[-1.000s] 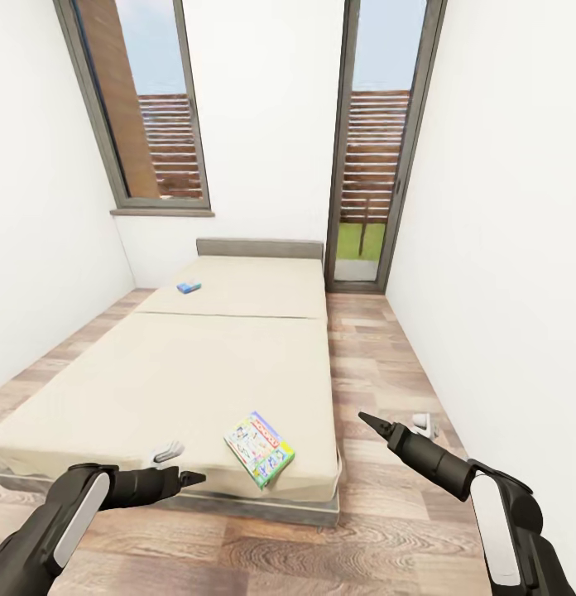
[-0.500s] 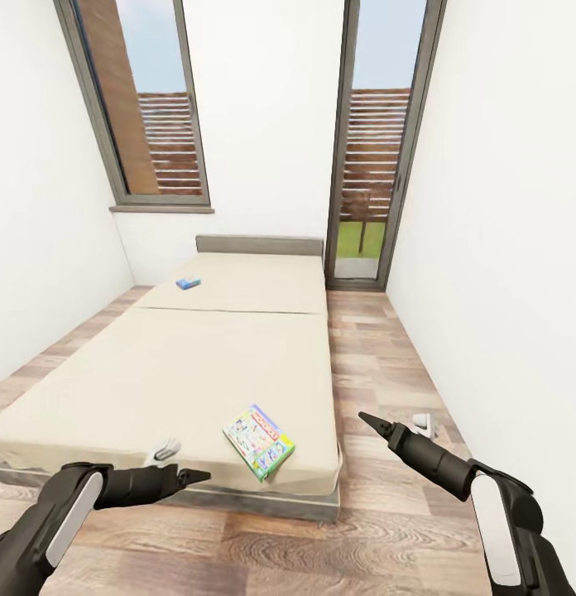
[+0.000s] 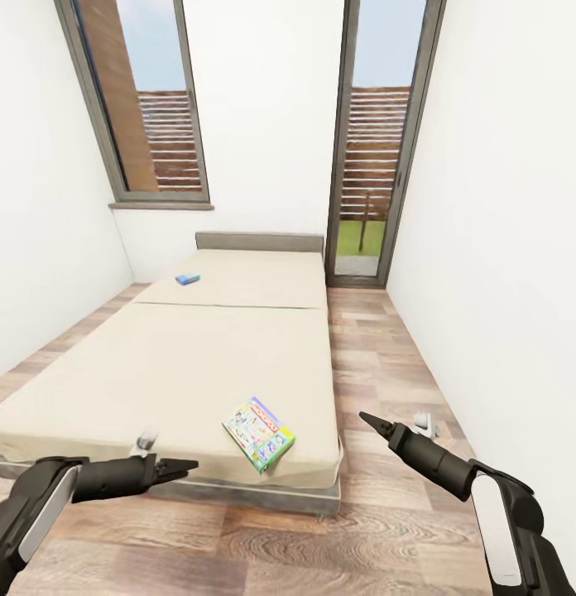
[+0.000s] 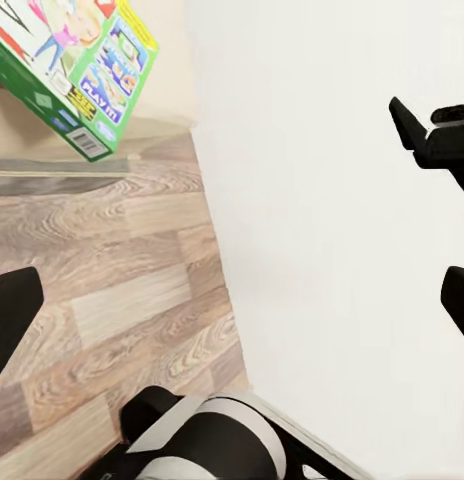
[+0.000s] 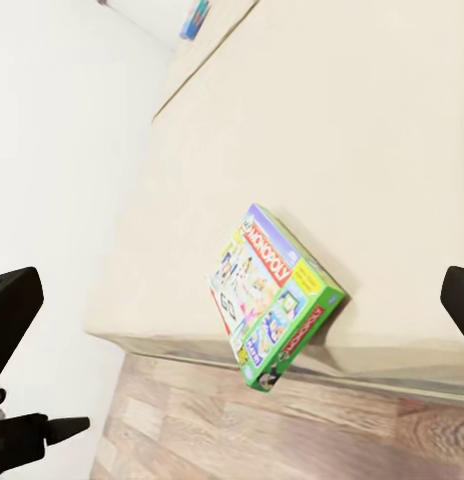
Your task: Put all the toys in the child's room - the three board games (two on the bed and one on the table), the two jigsaw puzzles on the table, and the tennis ball on the table - inside the toy box on the table in the child's room.
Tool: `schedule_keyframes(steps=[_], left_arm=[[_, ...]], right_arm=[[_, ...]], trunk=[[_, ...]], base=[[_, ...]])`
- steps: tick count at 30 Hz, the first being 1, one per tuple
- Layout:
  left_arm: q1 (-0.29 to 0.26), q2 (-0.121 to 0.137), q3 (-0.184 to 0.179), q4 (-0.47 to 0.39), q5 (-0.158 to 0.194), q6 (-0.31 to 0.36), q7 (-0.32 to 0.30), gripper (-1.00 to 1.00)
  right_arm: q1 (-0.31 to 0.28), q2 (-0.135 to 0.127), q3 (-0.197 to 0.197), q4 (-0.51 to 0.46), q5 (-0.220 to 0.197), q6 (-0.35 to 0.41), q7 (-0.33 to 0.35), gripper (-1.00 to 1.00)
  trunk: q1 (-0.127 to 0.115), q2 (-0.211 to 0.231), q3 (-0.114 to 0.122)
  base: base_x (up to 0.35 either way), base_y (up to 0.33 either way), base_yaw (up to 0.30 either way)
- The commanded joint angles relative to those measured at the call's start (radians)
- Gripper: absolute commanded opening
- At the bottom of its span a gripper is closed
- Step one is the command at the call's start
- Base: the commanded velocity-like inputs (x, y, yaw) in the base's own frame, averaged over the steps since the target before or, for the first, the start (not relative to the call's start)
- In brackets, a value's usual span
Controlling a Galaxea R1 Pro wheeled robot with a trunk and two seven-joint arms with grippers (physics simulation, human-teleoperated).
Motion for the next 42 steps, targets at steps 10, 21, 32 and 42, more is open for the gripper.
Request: schedule_keyframes(steps=[10,21,32,42], left_arm=[[-0.013,0.004,0.0,0.015,-0.003,0.002,-0.114,1.0],[-0.014,0.0,0.004,0.024,0.0,0.001,-0.124,1.0],[-0.014,0.0,0.026,0.026,0.004,0.007,-0.127,1.0],[-0.014,-0.003,0.04,0.028,0.008,0.01,-0.128,1.0]], right_arm=[[-0.001,-0.002,-0.004,0.005,0.004,0.006,0.006,1.0],[-0.001,0.001,-0.003,0.01,0.004,0.004,0.006,1.0],[-0.001,0.001,-0.003,0.015,0.005,0.003,0.006,1.0],[-0.001,0.001,-0.003,0.015,0.005,0.003,0.006,1.0]], trunk=[[0.038,-0.071,-0.032],[0.08,-0.148,-0.067],[0.123,-0.225,-0.101],[0.149,-0.274,-0.123]], base=[[0.0,0.0,0.0],[0.0,0.0,0.0],[0.0,0.0,0.0],[0.0,0.0,0.0]])
